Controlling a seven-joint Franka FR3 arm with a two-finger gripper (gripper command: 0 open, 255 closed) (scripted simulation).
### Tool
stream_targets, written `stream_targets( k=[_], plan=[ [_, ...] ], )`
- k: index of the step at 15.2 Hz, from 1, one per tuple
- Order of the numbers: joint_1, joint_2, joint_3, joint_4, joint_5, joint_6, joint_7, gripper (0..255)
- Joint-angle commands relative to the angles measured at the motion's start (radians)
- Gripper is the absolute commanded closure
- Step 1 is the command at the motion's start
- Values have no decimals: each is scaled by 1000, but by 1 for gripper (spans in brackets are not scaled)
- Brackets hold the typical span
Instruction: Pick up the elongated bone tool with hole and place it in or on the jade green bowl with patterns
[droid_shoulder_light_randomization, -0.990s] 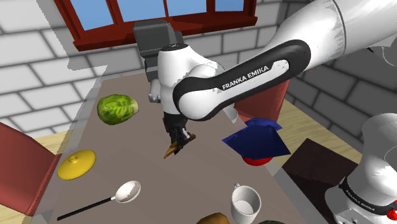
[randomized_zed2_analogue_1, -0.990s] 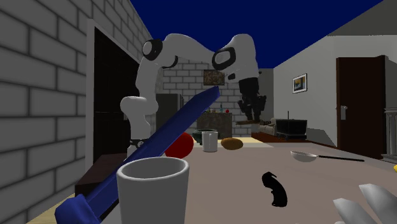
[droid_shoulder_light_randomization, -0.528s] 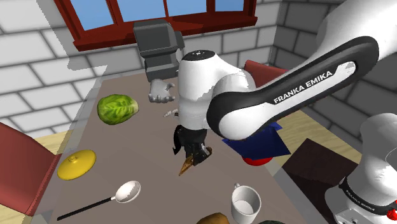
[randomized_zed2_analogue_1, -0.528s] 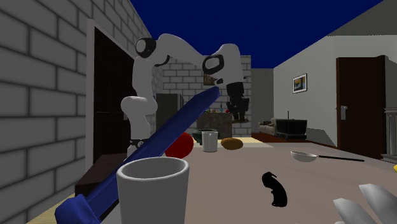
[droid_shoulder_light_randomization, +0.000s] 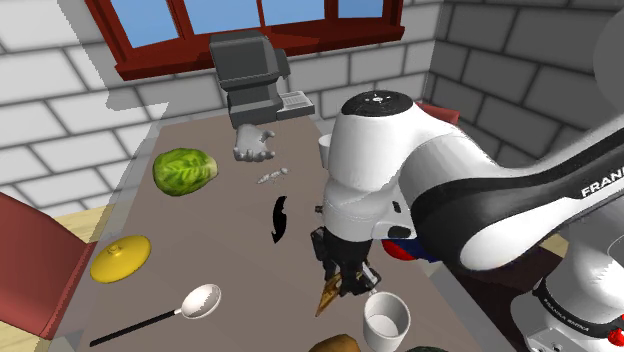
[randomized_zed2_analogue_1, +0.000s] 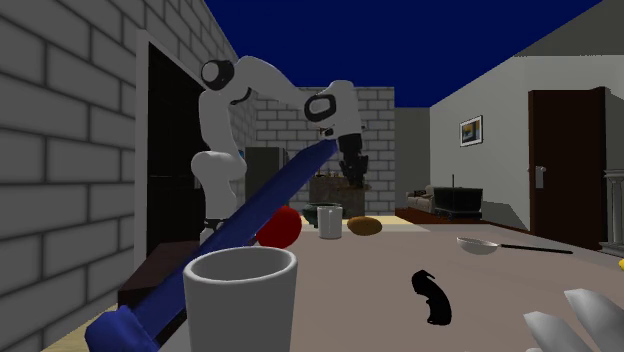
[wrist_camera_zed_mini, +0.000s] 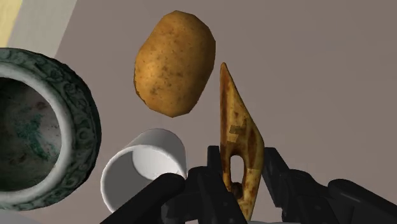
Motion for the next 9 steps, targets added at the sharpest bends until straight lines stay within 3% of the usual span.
stream_targets(
  k=[1, 9],
  plan=[
    [18, -54, 27, -64, 0, 12, 46, 255],
    [97, -233, 146, -227, 33, 0, 217, 255]
  ],
)
